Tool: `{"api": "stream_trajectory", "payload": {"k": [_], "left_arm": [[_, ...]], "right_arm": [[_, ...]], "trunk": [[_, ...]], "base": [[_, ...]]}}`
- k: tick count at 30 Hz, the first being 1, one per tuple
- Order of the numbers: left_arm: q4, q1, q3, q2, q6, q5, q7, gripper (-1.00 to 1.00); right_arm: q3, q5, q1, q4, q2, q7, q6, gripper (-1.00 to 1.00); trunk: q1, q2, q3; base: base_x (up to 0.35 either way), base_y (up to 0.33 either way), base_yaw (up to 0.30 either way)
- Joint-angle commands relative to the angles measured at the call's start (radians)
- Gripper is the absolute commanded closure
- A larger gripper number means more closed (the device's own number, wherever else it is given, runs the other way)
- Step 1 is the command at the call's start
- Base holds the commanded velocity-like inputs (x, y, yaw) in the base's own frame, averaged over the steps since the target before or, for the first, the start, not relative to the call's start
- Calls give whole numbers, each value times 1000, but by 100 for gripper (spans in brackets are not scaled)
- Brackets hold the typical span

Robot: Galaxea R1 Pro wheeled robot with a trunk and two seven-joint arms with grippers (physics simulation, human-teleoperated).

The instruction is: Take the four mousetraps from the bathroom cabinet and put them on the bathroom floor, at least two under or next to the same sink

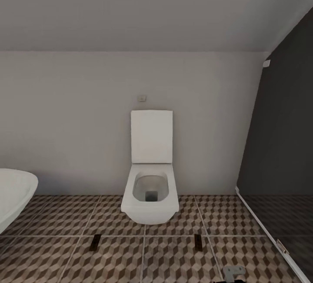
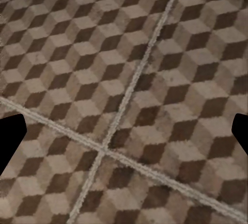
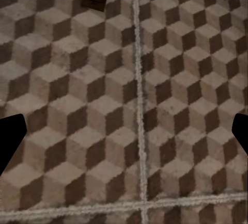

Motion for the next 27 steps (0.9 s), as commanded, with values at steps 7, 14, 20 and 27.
{"api": "stream_trajectory", "payload": {"k": [7,14,20,27], "left_arm": [[1,0,-6,0,-2,1,4,-100],[1,0,-6,0,-3,1,4,-100],[1,0,-6,0,-3,1,4,-100],[0,0,-6,-1,-3,1,4,-100]], "right_arm": [[1,9,-2,4,0,-5,-5,-100],[1,9,-2,4,0,-5,-5,-100],[1,9,-2,4,0,-5,-5,-100],[1,9,-2,4,0,-5,-5,-100]], "trunk": [[-27,49,21],[-54,98,43],[-77,140,62],[-104,189,84]], "base": [[0,0,0],[0,0,0],[0,0,0],[0,0,0]]}}
